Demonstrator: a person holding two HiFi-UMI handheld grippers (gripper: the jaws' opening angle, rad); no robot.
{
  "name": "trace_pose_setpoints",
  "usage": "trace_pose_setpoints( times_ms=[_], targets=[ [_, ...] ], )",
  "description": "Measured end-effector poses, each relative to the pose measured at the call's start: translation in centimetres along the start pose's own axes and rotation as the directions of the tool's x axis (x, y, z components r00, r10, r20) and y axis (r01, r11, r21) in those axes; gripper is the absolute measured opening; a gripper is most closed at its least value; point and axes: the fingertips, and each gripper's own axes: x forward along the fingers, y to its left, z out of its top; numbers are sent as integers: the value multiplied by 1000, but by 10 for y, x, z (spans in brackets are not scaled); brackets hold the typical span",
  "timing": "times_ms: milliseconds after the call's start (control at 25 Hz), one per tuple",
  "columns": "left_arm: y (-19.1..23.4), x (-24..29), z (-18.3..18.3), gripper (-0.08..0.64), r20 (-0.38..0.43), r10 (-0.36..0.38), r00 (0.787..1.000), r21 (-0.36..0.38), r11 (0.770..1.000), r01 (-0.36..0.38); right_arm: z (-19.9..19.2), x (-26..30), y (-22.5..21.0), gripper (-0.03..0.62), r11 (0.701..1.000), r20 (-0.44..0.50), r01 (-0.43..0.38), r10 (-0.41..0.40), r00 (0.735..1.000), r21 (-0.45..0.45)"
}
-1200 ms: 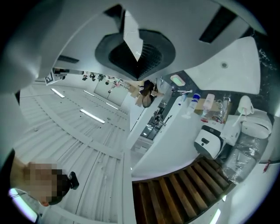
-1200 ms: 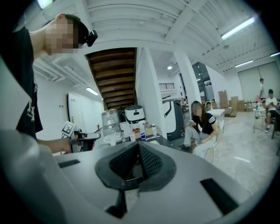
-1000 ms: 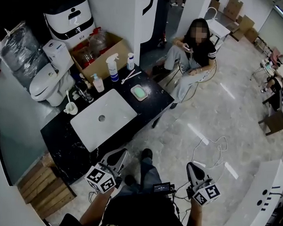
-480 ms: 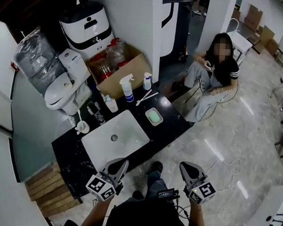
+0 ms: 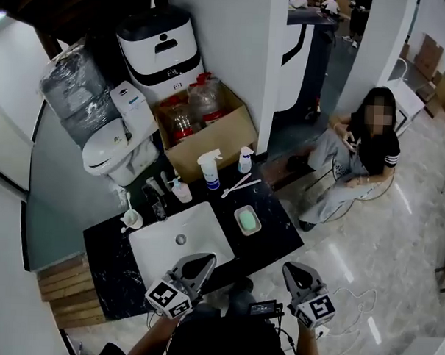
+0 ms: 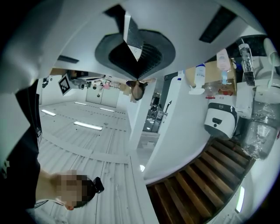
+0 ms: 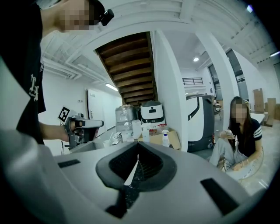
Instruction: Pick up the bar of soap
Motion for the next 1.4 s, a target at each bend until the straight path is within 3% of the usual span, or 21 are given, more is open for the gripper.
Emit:
trace_pose_setpoints(
  times_ms=[280,480,1040,1400],
  targets=[
    [16,11,-7,8,-32,85,996,-28,996,-86,-1,36,-13,9,995,-78,-100,98,992,-17],
    [34,9,2,8,-14,107,994,-30,994,-108,3,62,-11,9,992,-97,-122,119,988,-26],
    [58,4,0,8,-38,50,998,-42,998,-52,-2,73,-1,9,999,-128,-44,42,991,-11],
    [67,3,-2,8,-55,57,997,-47,997,-60,-15,84,-2,9,999,-174,-51,50,983,2]
  ],
)
